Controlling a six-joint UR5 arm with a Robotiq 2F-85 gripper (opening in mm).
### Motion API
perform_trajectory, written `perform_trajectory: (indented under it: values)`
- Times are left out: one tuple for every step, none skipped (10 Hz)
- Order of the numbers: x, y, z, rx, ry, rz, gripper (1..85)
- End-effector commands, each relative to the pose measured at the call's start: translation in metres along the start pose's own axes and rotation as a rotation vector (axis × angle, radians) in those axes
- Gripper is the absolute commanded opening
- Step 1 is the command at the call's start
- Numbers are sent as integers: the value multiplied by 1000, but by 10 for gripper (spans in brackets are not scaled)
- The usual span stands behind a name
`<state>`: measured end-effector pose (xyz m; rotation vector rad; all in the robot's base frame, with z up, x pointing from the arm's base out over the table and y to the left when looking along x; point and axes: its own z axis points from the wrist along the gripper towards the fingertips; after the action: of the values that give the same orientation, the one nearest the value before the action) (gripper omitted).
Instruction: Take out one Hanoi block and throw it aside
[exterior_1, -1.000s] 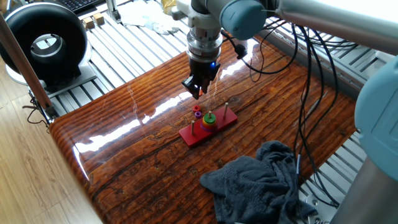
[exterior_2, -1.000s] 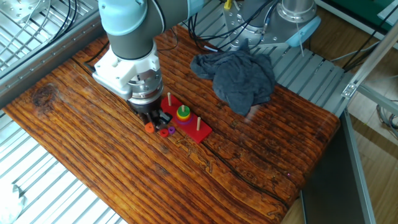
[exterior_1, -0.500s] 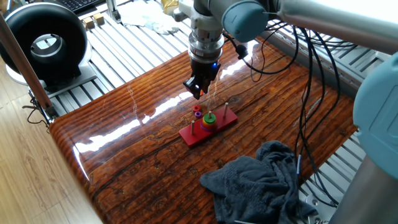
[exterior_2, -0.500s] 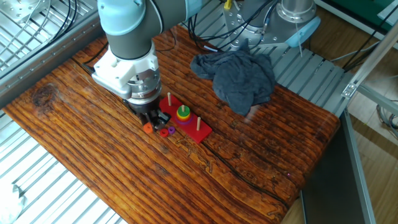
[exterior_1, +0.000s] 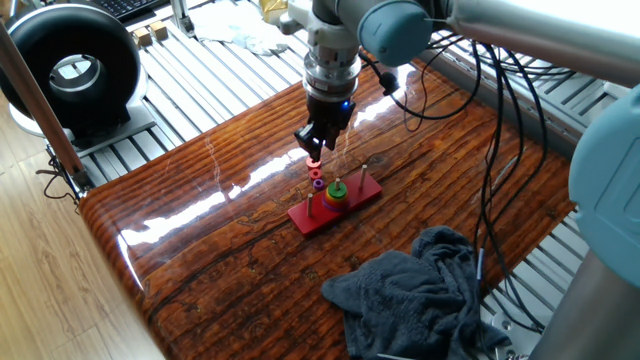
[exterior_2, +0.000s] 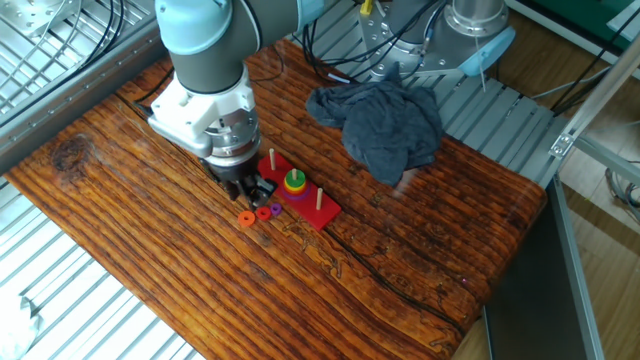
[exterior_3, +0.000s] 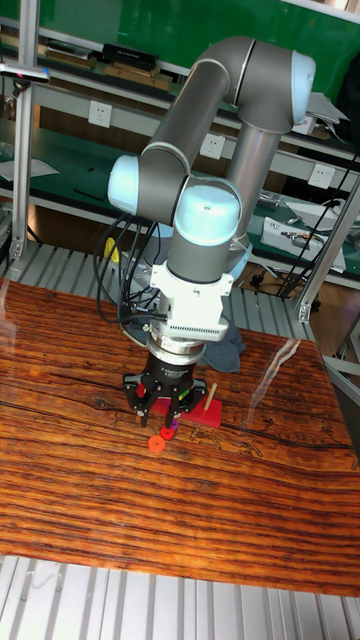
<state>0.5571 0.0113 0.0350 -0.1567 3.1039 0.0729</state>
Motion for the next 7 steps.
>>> perform_trajectory:
  values:
    - [8, 1, -15, -4, -1, 16, 330]
    - [8, 1, -24, -1, -5, 22, 280]
    - [7, -1, -31, 11, -4, 30, 180]
    - [5, -3, -38, 26, -3, 43, 123]
    - [3, -7, -46, 51, -7, 62, 103]
    - [-1, -10, -49, 64, -22, 90, 47]
    - [-4, -17, -47, 86, -29, 86, 10]
